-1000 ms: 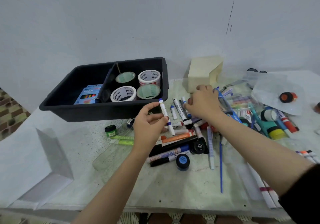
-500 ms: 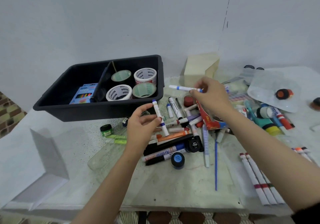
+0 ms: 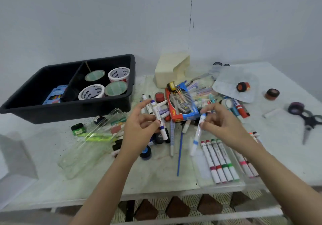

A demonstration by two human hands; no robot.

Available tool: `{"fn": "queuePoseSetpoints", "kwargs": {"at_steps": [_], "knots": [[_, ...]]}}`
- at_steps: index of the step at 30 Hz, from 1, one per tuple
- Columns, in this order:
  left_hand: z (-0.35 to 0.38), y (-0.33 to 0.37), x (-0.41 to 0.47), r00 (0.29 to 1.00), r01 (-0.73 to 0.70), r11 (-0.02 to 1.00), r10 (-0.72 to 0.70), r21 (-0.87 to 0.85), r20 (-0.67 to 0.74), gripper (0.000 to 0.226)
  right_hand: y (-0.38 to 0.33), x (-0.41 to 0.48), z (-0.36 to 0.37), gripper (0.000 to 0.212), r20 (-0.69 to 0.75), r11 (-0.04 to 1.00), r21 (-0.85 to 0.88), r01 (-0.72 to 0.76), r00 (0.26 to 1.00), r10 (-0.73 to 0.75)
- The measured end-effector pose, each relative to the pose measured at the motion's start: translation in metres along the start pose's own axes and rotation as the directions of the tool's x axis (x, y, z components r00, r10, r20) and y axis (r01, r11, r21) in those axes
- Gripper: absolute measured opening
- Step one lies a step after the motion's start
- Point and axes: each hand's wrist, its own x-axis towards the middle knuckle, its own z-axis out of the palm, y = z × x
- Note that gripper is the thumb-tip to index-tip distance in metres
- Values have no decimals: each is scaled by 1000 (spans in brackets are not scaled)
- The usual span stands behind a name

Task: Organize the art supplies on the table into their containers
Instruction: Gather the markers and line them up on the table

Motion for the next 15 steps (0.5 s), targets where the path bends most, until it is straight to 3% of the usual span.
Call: {"fn": "queuePoseSetpoints", "kwargs": {"at_steps": [4,11,15], "knots": [[15,0,-12,1000,2,1000,-2,2,0,59,13,-27,-8,23,140,993,-113,-18,990,34],[28,-7,-22,999,44,999,-44,-3,-27,61,23,-37,-14,24,184,978,-209,21,983,18],[31,-6,-23,998,44,999,-43,8,-36,61,25,-33,-12,27,239,930,-354,96,971,-10]]}}
